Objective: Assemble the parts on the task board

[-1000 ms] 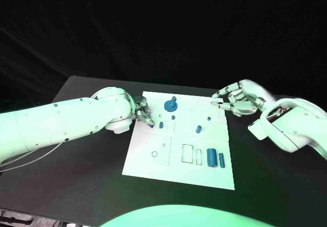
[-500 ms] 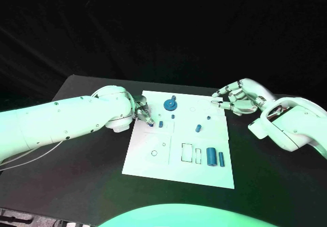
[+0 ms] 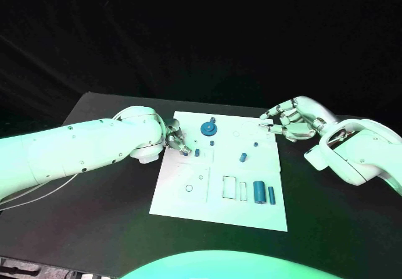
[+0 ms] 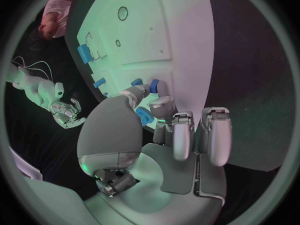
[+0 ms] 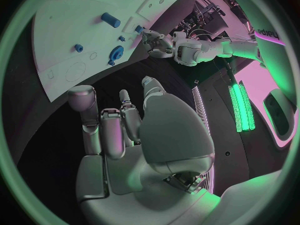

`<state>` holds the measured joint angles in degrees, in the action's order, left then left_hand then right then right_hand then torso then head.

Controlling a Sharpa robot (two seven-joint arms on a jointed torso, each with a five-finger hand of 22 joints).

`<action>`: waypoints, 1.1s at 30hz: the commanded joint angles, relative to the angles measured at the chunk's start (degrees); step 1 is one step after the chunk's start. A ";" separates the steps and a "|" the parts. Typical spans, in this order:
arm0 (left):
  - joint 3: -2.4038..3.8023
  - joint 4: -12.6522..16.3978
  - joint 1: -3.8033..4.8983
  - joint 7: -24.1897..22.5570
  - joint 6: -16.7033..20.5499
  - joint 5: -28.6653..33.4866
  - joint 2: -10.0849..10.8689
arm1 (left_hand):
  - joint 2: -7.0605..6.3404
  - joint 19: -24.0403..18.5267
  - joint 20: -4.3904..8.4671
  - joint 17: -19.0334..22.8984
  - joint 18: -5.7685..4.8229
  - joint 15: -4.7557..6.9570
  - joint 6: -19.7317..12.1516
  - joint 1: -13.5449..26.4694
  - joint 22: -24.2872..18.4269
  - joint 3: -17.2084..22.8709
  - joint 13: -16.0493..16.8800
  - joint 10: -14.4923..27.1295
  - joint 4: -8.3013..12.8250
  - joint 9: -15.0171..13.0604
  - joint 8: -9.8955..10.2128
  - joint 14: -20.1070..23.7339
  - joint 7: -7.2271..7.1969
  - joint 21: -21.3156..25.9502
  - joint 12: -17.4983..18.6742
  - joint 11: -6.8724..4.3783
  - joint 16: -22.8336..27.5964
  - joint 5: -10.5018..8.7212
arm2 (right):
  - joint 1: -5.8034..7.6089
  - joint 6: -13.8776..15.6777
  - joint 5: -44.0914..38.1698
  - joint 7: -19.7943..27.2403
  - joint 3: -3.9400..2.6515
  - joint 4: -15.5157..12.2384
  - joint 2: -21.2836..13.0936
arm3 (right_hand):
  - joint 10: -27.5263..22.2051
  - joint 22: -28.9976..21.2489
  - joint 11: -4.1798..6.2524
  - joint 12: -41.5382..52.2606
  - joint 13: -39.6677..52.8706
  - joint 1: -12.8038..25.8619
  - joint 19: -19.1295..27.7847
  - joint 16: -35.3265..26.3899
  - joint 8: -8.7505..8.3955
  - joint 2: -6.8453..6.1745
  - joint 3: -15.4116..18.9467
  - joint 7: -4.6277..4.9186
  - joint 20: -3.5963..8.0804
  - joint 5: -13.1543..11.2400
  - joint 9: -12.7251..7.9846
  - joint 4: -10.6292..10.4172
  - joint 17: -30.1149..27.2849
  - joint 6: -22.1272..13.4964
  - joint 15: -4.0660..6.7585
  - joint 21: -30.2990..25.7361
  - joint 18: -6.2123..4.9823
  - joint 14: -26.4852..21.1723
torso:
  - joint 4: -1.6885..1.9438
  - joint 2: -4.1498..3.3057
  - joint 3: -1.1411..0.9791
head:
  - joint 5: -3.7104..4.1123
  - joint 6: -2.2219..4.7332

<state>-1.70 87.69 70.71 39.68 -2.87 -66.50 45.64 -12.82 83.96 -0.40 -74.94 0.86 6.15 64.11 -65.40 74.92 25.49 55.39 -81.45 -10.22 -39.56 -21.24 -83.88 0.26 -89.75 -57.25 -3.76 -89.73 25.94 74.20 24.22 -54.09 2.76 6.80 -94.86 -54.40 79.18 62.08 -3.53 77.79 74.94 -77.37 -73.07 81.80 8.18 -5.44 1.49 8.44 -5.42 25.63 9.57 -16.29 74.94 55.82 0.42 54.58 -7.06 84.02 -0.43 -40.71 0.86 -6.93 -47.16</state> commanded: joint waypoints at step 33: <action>1.15 -0.15 -0.09 -0.69 5.34 2.34 0.56 | 3.85 6.04 0.14 -15.06 -0.86 -0.14 1.40 2.18 15.08 -19.02 -0.10 0.81 -6.57 0.60 2.65 -6.12 0.53 -0.25 -0.29 0.69 -0.27 -0.67 | -0.04 -0.61 -0.17 0.17 0.00 -0.05 -0.14 | -0.30 -0.15 0.13 -0.03 2.09 0.51 0.05 -0.32 0.19 0.17 0.47 -0.28 0.10 0.30 0.06 0.03 1.37 -0.25 0.40 -0.41 -0.35 2.64 | 0.01 0.03 0.01 | 0.30 0.40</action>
<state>-0.63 87.33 70.59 39.79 -0.86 -65.48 46.18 -9.49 83.95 -0.40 -74.92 0.86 6.14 65.21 -63.16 74.91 6.73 55.34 -80.83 -16.81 -39.00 -18.80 -83.87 0.58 -89.75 -57.59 -3.15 -89.73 25.41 74.20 24.23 -54.08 2.72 6.80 -94.86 -54.55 79.18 62.02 -3.53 77.79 74.92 -77.37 -73.07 81.80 8.18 -5.44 1.49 8.44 -5.42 25.63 9.56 -16.29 74.92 55.82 0.42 54.37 -7.06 84.02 -0.40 -40.70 0.90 -6.64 -46.81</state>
